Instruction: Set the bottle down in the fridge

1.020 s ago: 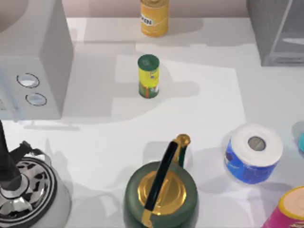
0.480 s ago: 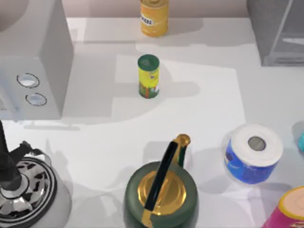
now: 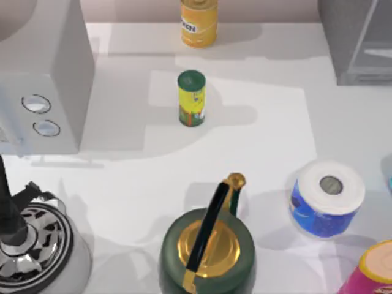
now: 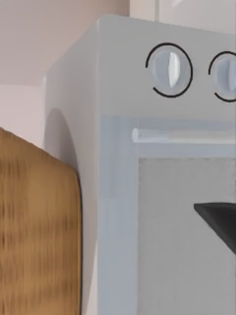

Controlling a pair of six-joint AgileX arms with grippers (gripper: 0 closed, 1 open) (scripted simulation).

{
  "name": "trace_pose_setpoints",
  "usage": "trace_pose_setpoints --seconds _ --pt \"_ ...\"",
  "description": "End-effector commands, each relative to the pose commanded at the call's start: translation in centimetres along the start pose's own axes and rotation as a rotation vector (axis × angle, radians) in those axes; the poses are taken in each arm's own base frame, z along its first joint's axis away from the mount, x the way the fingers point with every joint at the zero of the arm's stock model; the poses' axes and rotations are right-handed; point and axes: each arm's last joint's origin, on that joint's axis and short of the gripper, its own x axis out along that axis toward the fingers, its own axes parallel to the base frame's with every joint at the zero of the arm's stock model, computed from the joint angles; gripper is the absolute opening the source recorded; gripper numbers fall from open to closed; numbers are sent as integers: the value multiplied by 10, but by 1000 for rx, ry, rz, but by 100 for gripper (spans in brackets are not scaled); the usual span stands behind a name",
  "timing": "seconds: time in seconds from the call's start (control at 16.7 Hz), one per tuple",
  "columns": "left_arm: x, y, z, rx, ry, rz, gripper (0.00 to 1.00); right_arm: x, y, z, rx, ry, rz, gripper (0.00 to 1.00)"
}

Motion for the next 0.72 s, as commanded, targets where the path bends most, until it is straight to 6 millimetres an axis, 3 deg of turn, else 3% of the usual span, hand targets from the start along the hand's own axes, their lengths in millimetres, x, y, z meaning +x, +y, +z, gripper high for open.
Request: trace_pose_setpoints --seconds 0.42,0.72 --pt "0 0 0 0 0 0 100 -46 -44 4 -21 2 10 1" --pt "0 0 0 0 0 0 100 -79 -60 1 5 -1 -3 1"
